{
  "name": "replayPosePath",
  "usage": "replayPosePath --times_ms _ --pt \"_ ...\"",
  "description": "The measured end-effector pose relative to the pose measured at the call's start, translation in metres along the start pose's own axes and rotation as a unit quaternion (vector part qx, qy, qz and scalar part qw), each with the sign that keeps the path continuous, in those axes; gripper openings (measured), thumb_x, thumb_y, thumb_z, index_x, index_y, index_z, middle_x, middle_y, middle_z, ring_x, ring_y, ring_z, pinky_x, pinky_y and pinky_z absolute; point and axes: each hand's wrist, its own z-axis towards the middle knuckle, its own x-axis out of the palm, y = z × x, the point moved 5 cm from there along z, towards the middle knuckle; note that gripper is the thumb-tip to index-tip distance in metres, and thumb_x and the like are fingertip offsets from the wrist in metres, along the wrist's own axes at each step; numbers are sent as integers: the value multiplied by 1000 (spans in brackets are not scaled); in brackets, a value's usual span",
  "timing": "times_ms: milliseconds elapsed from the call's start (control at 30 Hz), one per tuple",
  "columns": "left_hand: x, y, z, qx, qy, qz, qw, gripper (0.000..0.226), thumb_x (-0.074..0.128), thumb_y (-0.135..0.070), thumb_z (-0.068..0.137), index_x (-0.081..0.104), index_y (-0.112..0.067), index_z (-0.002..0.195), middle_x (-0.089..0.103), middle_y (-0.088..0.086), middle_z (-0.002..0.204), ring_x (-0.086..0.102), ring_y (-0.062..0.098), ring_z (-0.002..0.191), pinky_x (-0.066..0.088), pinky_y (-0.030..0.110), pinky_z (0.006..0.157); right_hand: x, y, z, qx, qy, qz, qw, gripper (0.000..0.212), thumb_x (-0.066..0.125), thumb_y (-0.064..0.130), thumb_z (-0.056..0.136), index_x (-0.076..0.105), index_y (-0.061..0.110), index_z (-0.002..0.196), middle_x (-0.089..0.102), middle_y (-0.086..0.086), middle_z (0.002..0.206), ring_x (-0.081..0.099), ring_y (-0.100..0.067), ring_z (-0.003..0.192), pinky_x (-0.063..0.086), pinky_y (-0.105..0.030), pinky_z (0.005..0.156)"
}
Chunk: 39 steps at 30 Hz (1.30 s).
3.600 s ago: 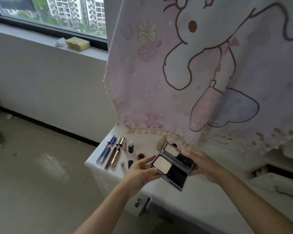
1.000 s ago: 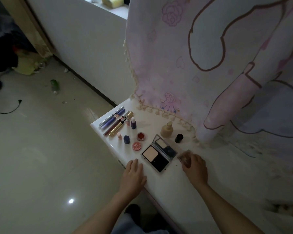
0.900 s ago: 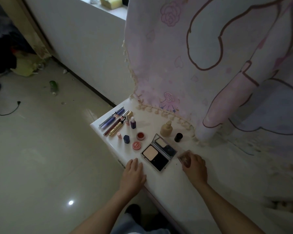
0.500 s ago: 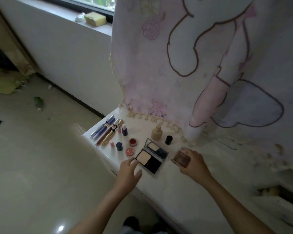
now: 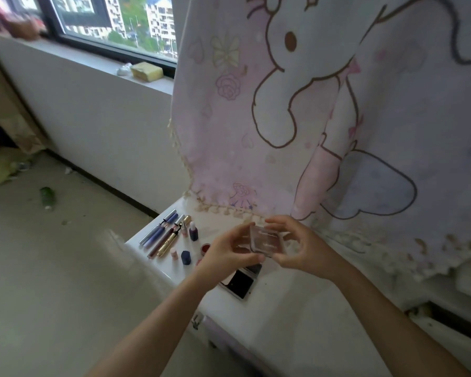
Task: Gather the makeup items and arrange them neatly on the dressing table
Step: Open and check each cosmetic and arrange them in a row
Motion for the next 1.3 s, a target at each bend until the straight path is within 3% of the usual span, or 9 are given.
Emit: replayPosePath --times_ms 67,200,333,500,733,933,1067,1200,1300 --pt "-2 -2 0 3 -9 -31 999 54 67 9 73 51 -13 120 65 2 102 64 9 90 52 22 83 0 1 1 -4 -6 18 1000 53 65 36 58 45 48 106 54 25 113 49 19 106 37 0 85" --pt "-6 -7 0 9 -20 -60 998 47 64 11 74 55 -20 107 65 -1 99 65 2 84 52 16 75 2 -6 4 5 -11 60 998 51 65 22 67 46 47 107 55 17 119 53 12 107 41 -6 89" --pt "-9 -6 0 8 -18 -81 997 46 62 12 75 55 -22 104 65 -2 98 65 0 82 51 14 71 5 -6 6 2 -33 63 997 50 63 21 66 46 47 105 57 14 116 57 9 103 43 -8 88" --pt "-12 -6 -3 11 -24 -92 995 45 61 11 76 55 -23 103 65 -1 99 65 1 83 52 15 72 7 -2 7 -15 -53 58 997 47 58 42 57 46 47 103 56 21 109 55 14 99 42 -3 85" --pt "-17 3 -9 16 -33 -92 995 46 71 -4 68 56 -24 106 66 0 102 65 9 92 52 18 77 15 2 6 -29 -40 43 998 42 56 46 58 48 48 99 58 23 104 57 14 95 43 -4 84" --pt "-19 3 -11 22 -29 -99 994 45 63 10 73 55 -20 106 65 4 102 66 6 87 52 16 76 17 0 9 -17 -41 100 994 43 65 36 55 55 44 96 64 18 100 63 8 91 48 -11 81" --pt "-21 4 -11 22 -29 -112 993 48 68 1 63 56 -17 106 66 2 98 66 7 87 53 17 77 20 -3 10 -11 -43 109 993 39 66 34 56 58 43 93 65 17 98 64 6 89 49 -13 82" --pt "-20 8 -12 13 -15 -105 994 54 67 11 67 53 -8 115 65 2 100 65 5 88 52 17 82 15 -6 10 -4 -76 200 977 34 65 18 59 58 28 92 68 13 87 66 6 78 50 -11 68" --pt "-20 9 -14 9 -11 -113 993 48 60 18 73 54 -14 108 63 4 101 66 5 86 53 17 78 17 1 8 -17 -38 196 980 44 68 28 53 54 25 94 67 9 87 68 1 78 51 -13 67"
